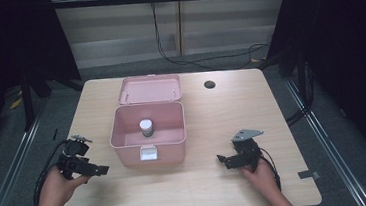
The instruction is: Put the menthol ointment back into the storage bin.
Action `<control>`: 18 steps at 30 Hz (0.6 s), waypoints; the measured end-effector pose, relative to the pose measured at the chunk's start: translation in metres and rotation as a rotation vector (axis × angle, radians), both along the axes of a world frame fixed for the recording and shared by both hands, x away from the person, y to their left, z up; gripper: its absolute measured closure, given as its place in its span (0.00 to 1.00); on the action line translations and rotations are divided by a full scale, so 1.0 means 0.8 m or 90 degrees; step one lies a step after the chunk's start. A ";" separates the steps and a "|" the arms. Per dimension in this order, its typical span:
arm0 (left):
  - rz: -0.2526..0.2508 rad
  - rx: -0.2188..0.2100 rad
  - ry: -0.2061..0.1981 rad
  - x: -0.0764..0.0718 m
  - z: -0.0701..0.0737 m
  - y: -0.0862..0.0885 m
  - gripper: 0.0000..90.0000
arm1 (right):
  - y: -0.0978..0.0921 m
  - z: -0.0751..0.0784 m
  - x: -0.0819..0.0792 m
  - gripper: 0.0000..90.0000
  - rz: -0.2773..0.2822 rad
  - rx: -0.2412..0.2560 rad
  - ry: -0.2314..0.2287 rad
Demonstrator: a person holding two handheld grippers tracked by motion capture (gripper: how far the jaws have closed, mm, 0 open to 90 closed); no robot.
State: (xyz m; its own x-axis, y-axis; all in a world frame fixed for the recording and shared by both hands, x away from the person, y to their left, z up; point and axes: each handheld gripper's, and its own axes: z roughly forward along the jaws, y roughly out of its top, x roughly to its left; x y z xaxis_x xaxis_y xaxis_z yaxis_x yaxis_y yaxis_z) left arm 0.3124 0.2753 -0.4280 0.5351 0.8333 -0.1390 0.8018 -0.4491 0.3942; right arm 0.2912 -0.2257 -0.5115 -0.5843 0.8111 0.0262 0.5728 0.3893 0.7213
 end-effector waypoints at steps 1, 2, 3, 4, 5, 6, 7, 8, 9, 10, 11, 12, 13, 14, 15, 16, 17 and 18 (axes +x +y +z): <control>-0.001 0.006 0.002 -0.001 -0.001 0.001 0.18 | 0.000 0.000 0.000 0.16 0.000 0.000 0.000; 0.002 0.006 -0.005 -0.002 -0.003 0.001 0.18 | 0.000 0.000 0.000 0.16 0.000 0.000 0.000; 0.004 0.005 -0.008 -0.003 -0.004 0.001 0.18 | 0.000 0.000 0.000 0.16 -0.001 0.000 0.001; 0.003 0.003 -0.006 -0.005 -0.006 0.002 0.18 | 0.000 0.000 0.000 0.16 0.000 0.000 0.000; 0.007 0.002 -0.007 -0.006 -0.007 0.002 0.19 | 0.000 0.000 0.000 0.16 0.000 0.000 0.001; 0.012 0.000 -0.012 -0.008 -0.009 0.002 0.19 | 0.000 0.000 0.000 0.16 0.000 0.000 0.000; 0.013 0.002 -0.013 -0.009 -0.011 0.002 0.19 | 0.000 0.000 0.000 0.16 0.000 0.000 0.000; 0.017 0.002 -0.012 -0.011 -0.013 0.003 0.19 | 0.000 0.000 0.000 0.16 0.000 0.000 0.000; 0.020 0.003 -0.015 -0.012 -0.015 0.004 0.19 | 0.000 0.000 0.000 0.16 0.000 0.000 0.000; 0.025 0.000 -0.020 -0.014 -0.017 0.004 0.19 | 0.000 0.000 0.000 0.16 0.000 0.000 0.000; 0.025 0.004 -0.020 -0.016 -0.018 0.005 0.19 | 0.000 0.000 0.000 0.16 0.000 0.000 0.000; 0.030 0.005 -0.024 -0.017 -0.020 0.005 0.19 | 0.000 0.000 0.000 0.16 -0.001 0.001 0.001; 0.032 0.006 -0.024 -0.018 -0.022 0.005 0.19 | 0.000 0.000 0.000 0.16 0.000 0.000 0.000; 0.031 0.008 -0.024 -0.019 -0.023 0.005 0.19 | 0.000 0.000 0.000 0.16 0.000 0.000 0.000; 0.032 0.009 -0.025 -0.020 -0.025 0.005 0.19 | 0.000 0.000 0.000 0.16 0.000 0.000 0.000; 0.035 0.004 -0.026 -0.021 -0.026 0.005 0.19 | 0.000 0.000 0.000 0.16 0.000 0.000 0.000; 0.032 0.006 -0.026 -0.021 -0.028 0.005 0.19 | 0.000 0.000 0.000 0.16 0.000 0.000 0.000; 0.030 0.012 -0.026 -0.022 -0.029 0.003 0.19 | 0.000 0.000 0.000 0.16 0.000 0.000 0.000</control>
State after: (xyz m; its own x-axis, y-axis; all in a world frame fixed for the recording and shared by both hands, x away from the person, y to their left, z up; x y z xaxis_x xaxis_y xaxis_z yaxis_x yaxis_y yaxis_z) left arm 0.2945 0.2778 -0.4515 0.4996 0.8603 -0.1013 0.8058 -0.4187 0.4187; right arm 0.2912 -0.2257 -0.5115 -0.5840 0.8113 0.0263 0.5729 0.3890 0.7215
